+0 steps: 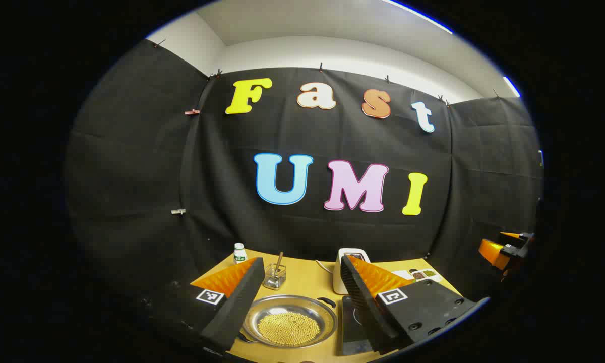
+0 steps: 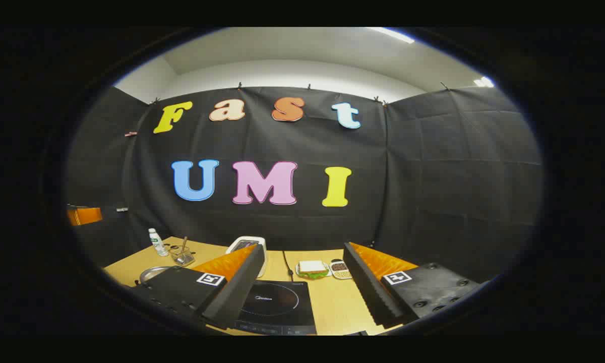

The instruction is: First push the handle of the pot to place it horizontally, then grasp the pot with both hands and set it on the induction cooktop.

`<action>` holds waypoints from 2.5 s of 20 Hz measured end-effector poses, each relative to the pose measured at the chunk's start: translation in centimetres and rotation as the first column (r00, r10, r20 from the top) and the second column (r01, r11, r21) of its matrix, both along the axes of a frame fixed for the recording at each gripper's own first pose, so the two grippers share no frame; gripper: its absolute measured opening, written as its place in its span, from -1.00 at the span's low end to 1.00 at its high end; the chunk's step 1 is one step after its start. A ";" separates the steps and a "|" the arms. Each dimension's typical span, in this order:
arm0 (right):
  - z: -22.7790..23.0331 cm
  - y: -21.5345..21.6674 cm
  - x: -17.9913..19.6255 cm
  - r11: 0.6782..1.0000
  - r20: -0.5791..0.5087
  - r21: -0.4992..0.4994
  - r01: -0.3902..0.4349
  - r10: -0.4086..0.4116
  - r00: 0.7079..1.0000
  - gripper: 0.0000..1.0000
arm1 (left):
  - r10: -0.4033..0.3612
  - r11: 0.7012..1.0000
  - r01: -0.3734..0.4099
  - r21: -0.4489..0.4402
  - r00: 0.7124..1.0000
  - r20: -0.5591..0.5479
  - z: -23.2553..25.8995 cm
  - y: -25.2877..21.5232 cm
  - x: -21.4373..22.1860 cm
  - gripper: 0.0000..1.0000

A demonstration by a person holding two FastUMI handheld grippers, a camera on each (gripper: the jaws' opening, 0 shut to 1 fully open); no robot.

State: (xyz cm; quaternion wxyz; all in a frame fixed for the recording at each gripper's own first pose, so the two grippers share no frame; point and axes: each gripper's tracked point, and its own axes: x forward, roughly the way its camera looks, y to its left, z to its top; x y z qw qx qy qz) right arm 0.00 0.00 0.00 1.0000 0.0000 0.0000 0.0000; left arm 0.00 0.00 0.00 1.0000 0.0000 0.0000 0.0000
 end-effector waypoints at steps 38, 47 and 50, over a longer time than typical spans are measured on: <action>-6.8 2.3 1.0 0.999 -0.137 -0.021 -0.032 0.029 0.990 0.96 | -0.040 0.983 -0.038 -0.180 0.910 -0.412 -17.1 6.8 1.3 -0.07; -8.8 5.5 -2.1 0.998 -0.163 -0.069 -0.002 -0.009 0.987 0.96 | -0.132 0.974 0.007 -0.226 0.829 -0.544 -24.2 10.5 -1.6 -0.84; -9.2 6.3 -2.5 0.996 -0.177 -0.085 -0.001 -0.014 0.984 0.96 | -0.178 0.961 0.013 -0.277 0.795 -0.581 -25.8 10.5 -1.9 -0.90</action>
